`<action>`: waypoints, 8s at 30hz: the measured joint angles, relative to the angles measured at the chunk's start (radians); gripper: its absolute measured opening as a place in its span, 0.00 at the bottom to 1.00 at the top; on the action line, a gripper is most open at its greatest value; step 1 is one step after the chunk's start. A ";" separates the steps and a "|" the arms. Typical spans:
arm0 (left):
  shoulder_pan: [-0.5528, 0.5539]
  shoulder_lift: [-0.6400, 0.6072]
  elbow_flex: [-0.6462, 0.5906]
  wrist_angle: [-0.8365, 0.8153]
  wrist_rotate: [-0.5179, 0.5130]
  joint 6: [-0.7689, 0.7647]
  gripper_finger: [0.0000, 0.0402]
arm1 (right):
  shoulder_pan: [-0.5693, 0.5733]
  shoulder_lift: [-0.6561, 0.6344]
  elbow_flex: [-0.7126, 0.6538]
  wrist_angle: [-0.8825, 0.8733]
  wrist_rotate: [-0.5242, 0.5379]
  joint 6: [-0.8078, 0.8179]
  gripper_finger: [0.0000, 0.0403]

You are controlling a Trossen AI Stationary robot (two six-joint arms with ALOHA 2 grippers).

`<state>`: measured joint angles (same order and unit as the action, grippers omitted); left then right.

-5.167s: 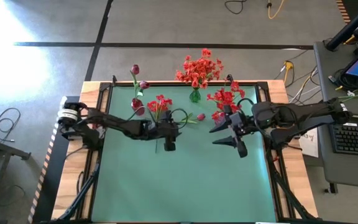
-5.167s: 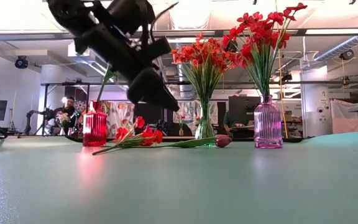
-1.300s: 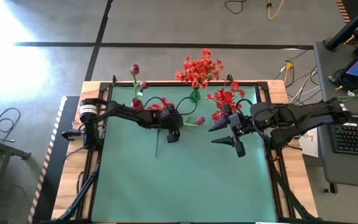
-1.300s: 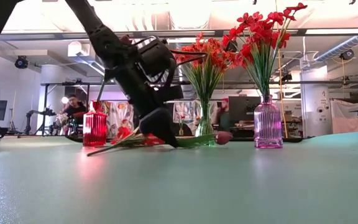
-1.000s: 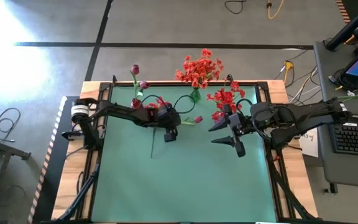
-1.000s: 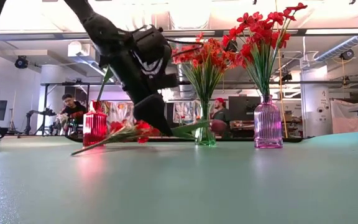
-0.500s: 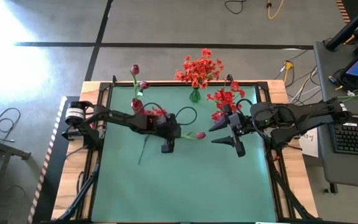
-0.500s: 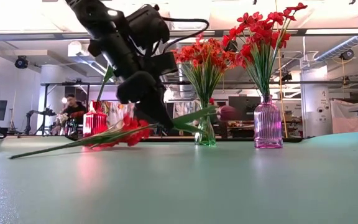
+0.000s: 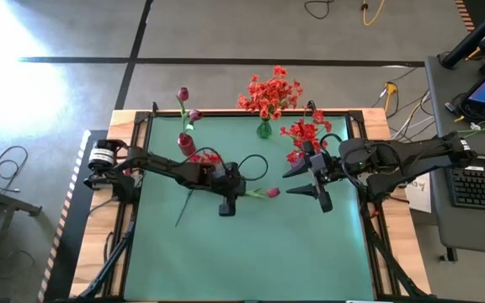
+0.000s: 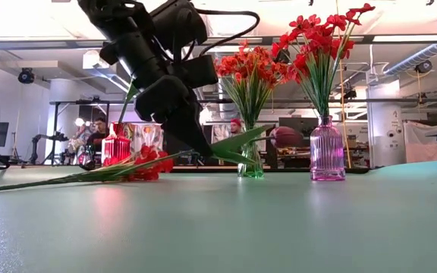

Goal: Sort flowers into vase by color
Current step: Put the dark red flower into the red flower vase, then put the red flowers into the violet flower vase

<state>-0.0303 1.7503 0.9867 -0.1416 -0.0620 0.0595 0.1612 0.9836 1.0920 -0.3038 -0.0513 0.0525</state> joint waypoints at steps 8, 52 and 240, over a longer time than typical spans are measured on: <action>-0.017 0.038 0.000 0.022 0.000 -0.032 0.00 | 0.000 0.000 0.000 0.001 0.000 0.001 0.48; -0.059 0.117 0.001 0.024 -0.066 -0.048 0.02 | 0.000 0.000 0.000 -0.003 0.000 0.034 0.48; -0.730 -0.455 -0.720 1.313 -1.476 -0.101 0.47 | 0.000 0.000 -0.013 0.025 0.000 0.082 0.48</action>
<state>-0.7601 1.2951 0.2668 1.1717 -1.5380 -0.0411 0.1616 0.9840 1.0794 -0.2787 -0.0509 0.1342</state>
